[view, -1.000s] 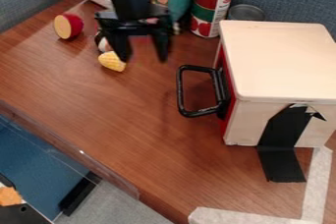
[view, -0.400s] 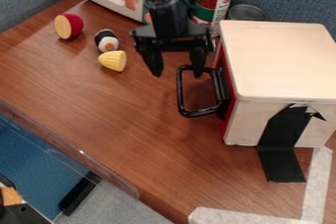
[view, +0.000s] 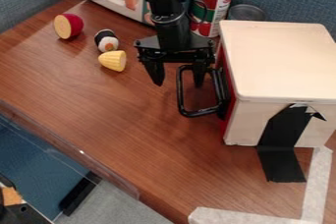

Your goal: Open the drawer

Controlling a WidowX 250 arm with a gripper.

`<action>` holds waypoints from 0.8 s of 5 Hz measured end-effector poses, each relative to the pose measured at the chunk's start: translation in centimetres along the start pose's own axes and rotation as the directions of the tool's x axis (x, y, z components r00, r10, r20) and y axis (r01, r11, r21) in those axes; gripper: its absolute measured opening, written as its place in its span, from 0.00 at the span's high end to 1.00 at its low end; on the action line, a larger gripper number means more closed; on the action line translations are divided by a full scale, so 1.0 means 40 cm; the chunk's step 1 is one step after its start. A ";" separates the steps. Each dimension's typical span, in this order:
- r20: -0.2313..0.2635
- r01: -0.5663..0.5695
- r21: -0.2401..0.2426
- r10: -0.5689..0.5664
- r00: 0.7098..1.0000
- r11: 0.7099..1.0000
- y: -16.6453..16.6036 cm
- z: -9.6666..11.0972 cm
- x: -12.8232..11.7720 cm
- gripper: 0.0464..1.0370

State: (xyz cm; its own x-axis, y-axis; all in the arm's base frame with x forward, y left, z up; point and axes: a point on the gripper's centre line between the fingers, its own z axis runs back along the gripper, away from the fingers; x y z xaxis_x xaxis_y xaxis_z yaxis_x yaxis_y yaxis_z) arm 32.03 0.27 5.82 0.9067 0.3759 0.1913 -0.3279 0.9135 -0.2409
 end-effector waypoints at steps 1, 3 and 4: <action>-0.014 -0.004 0.015 0.004 1.000 1.000 0.010 -0.025 -0.004 0.04; -0.001 -0.064 0.032 0.064 0.998 0.997 0.010 -0.046 -0.005 0.04; 0.007 -0.150 0.048 0.149 0.989 0.988 0.003 -0.054 -0.017 0.09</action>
State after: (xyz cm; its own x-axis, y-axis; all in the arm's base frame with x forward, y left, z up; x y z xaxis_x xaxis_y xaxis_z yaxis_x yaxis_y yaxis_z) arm 31.96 -0.21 3.59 0.8455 0.5094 0.1601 -0.4723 0.8534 -0.2208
